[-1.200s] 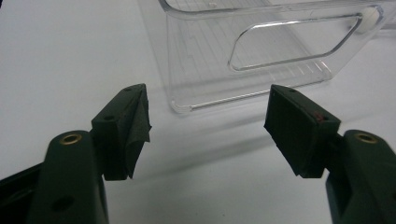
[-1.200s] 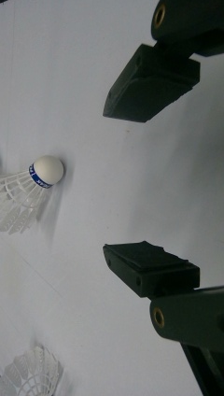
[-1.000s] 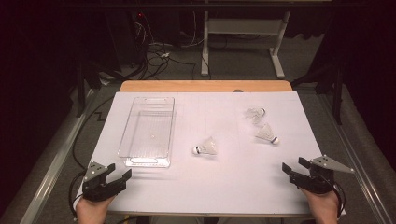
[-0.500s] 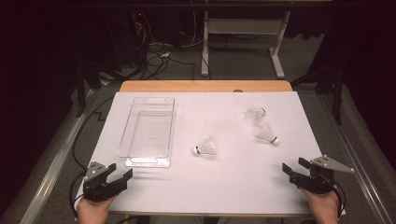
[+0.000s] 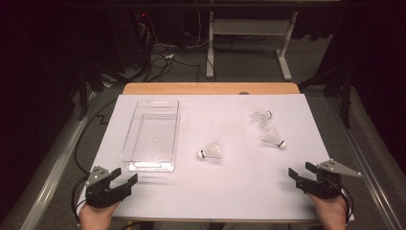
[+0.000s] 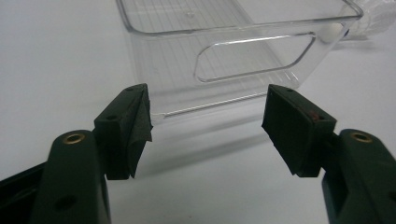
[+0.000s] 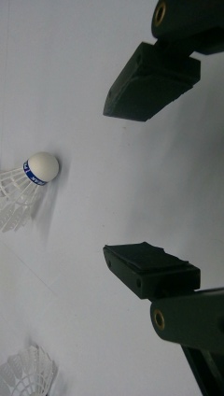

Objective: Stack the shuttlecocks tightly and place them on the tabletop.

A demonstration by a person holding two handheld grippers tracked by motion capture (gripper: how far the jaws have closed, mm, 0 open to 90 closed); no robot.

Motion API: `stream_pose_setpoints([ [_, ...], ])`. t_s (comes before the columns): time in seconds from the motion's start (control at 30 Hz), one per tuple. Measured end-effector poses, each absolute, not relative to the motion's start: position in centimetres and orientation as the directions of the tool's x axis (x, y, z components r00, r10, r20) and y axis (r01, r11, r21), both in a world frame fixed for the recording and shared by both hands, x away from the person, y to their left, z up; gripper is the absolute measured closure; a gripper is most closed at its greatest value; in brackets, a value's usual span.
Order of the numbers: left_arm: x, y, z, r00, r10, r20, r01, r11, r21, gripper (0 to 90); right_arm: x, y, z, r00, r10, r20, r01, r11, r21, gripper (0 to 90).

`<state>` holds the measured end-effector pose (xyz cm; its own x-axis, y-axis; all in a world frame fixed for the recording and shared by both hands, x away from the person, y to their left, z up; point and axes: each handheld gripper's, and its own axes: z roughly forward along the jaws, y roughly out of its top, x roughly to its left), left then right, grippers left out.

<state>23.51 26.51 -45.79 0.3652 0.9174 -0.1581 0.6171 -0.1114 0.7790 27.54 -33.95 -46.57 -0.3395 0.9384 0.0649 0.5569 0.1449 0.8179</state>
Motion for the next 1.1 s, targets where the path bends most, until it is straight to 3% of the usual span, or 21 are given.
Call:
stream_pose_setpoints([
  [1.1,23.2,22.5,-45.1,0.468,0.866,-0.175,0.622,-0.182,0.761,35.4,27.6,-33.6,-46.7,-0.356,0.934,0.043,0.564,0.177,0.806,28.6],
])
